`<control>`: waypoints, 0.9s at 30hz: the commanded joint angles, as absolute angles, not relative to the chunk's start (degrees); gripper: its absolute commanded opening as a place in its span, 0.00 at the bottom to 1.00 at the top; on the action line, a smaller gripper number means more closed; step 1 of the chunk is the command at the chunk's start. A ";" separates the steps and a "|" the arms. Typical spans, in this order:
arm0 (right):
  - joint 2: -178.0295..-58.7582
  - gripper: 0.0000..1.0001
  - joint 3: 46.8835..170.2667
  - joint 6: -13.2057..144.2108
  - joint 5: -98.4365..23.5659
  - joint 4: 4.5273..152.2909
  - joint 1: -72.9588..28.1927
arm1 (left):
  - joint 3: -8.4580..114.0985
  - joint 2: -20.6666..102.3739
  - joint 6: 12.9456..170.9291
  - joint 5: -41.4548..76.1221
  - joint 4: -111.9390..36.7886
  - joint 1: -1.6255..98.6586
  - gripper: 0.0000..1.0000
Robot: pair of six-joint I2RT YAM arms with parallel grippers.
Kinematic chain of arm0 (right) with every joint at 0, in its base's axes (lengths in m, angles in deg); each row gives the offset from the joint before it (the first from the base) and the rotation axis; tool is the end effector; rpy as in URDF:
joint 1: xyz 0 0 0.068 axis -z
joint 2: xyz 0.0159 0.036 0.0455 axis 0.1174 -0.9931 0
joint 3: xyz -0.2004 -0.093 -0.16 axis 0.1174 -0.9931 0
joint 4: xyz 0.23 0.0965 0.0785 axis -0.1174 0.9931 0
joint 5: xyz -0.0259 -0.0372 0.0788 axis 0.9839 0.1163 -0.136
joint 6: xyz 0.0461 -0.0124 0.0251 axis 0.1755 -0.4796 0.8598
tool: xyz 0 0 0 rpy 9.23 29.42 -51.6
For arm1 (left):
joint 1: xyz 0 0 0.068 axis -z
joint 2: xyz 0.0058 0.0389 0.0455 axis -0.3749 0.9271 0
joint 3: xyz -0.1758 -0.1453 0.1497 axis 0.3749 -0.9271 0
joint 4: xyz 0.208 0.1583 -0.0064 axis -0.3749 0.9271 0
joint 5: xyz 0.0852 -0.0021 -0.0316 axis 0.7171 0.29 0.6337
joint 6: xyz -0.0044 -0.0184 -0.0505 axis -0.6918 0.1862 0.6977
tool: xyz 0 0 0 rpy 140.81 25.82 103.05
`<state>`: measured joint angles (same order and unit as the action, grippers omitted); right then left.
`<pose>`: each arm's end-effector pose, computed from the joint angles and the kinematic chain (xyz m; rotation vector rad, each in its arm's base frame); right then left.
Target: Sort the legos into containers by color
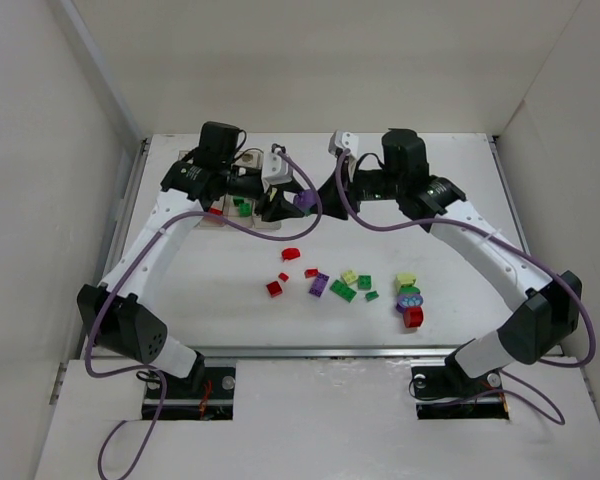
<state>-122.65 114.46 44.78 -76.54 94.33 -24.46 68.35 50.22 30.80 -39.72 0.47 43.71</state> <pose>0.2768 0.1979 0.3860 -1.2213 1.4926 0.9824 0.2779 -0.1454 0.4003 1.5457 1.0901 -0.8777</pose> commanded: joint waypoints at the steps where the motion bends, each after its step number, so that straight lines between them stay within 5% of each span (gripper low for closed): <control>1: -120.72 0.00 114.59 44.54 -75.94 93.02 -24.90 | 71.27 47.80 28.24 -41.46 1.88 43.73 0.47; 6: -120.19 0.00 115.11 44.54 -76.46 93.54 -24.90 | 72.32 49.90 30.34 -41.99 1.88 43.73 0.57; 12: -119.67 0.00 115.12 44.54 -76.46 93.55 -24.90 | 74.69 51.84 31.05 -41.47 3.55 43.73 0.44; 18: -119.67 0.00 115.65 44.54 -76.46 94.07 -25.95 | 76.88 54.47 31.05 -41.99 6.44 43.73 0.52; 21: -119.67 0.00 116.17 44.01 -76.46 94.60 -25.95 | 78.73 55.79 31.05 -41.99 8.03 43.73 0.41; 27: -120.28 0.00 116.17 42.87 -75.67 96.00 -26.48 | 79.35 56.33 31.05 -42.52 9.79 43.73 0.00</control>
<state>-121.98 114.48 43.95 -74.85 95.22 -25.27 76.57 56.69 31.54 -40.51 8.76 43.69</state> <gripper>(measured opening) 0.418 0.338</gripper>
